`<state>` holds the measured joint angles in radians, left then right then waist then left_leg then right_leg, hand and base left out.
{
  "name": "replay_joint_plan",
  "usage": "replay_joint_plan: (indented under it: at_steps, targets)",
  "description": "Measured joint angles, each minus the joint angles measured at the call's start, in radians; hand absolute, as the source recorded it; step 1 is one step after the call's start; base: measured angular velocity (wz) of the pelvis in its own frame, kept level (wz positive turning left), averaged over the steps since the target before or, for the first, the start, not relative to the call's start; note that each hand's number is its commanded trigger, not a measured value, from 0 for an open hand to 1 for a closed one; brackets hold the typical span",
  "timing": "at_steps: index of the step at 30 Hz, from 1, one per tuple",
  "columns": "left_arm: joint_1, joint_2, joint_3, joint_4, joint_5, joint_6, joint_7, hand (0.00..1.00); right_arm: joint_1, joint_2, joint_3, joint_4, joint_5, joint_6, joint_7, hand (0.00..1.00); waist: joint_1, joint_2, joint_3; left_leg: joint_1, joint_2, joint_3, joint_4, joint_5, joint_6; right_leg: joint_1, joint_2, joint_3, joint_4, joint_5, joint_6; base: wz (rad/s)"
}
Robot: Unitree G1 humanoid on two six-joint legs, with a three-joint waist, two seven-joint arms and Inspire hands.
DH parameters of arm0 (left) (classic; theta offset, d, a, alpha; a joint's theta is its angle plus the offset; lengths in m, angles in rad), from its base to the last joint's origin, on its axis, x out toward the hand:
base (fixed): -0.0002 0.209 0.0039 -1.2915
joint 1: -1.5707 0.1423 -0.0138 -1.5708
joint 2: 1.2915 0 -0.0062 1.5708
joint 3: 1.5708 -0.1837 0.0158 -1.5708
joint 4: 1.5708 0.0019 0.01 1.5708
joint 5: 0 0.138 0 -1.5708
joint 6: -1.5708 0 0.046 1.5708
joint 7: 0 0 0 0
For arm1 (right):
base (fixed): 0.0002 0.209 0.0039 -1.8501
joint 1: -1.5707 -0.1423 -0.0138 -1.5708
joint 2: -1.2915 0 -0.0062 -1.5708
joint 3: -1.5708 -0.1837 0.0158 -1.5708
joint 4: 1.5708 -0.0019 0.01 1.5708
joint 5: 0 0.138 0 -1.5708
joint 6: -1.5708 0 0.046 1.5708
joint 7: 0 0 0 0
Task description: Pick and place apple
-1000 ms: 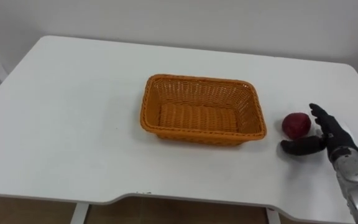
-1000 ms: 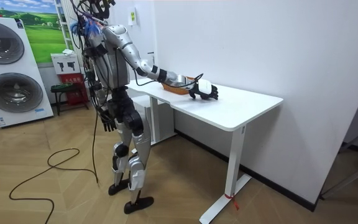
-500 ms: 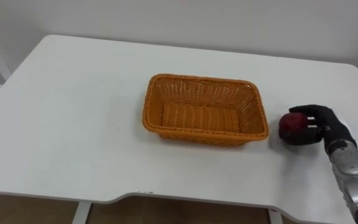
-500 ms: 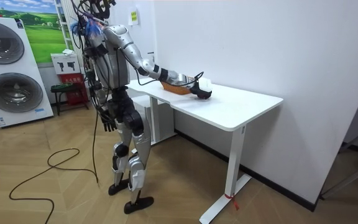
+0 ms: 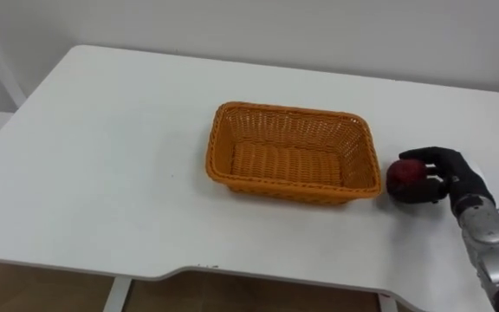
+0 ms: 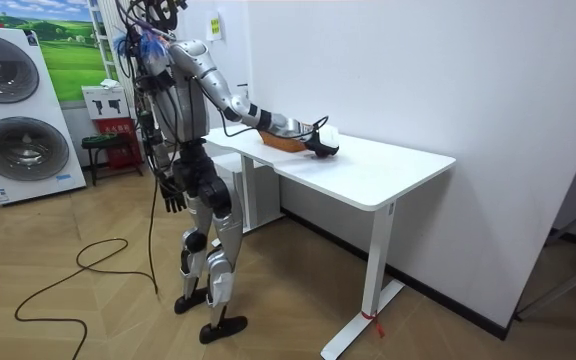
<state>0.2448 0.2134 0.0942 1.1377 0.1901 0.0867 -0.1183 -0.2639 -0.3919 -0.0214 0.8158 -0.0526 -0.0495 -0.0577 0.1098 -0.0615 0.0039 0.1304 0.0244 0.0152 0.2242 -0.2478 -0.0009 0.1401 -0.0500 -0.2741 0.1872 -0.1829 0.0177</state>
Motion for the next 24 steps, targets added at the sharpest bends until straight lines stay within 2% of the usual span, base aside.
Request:
replay_joint_plan:
  at_steps: [5,13,16,22,24]
  targets:
    - [-0.003,0.0,0.003,-0.016,0.0,0.0,0.008,0.0,-0.002,0.0,-0.001,-0.01,0.125,0.009,-0.057,1.0,0.013,0.0,-0.0004,-0.009,-0.001,0.0,-0.004,0.002,0.003,-0.011,-0.003,-0.002,0.004,-0.001,0.001,0.0]
    - [0.007,-0.001,0.002,-0.017,0.0,0.017,0.035,0.0,-0.007,0.001,-0.018,-0.176,0.213,0.009,-0.208,1.0,-0.007,-0.005,-0.0028,-0.013,-0.002,-0.003,-0.003,0.003,0.004,-0.01,-0.003,-0.005,0.001,-0.001,0.002,0.01]
    - [0.009,-0.001,0.002,-0.017,0.001,0.016,0.068,0.0,-0.008,0.001,-0.038,-0.296,0.237,0.006,-0.257,1.0,-0.018,-0.001,-0.0002,-0.003,-0.002,-0.003,-0.005,0.002,0.004,0.001,-0.002,-0.006,-0.001,-0.001,0.002,0.0]
    - [0.008,-0.001,0.0,-0.019,0.001,0.016,0.092,0.0,-0.009,0.001,-0.041,-0.369,0.245,0.004,-0.292,1.0,-0.021,0.005,0.0025,0.0,-0.001,-0.001,-0.004,0.002,0.004,0.002,-0.001,-0.003,0.001,-0.001,0.001,0.0]
    - [0.009,-0.003,-0.007,-0.018,0.001,0.016,0.096,0.0,-0.009,0.001,-0.039,-0.388,0.242,0.004,-0.3,1.0,-0.021,0.013,0.0049,0.0,-0.001,0.001,-0.013,0.002,0.004,0.0,0.0,0.0,0.002,0.0,0.002,0.0]
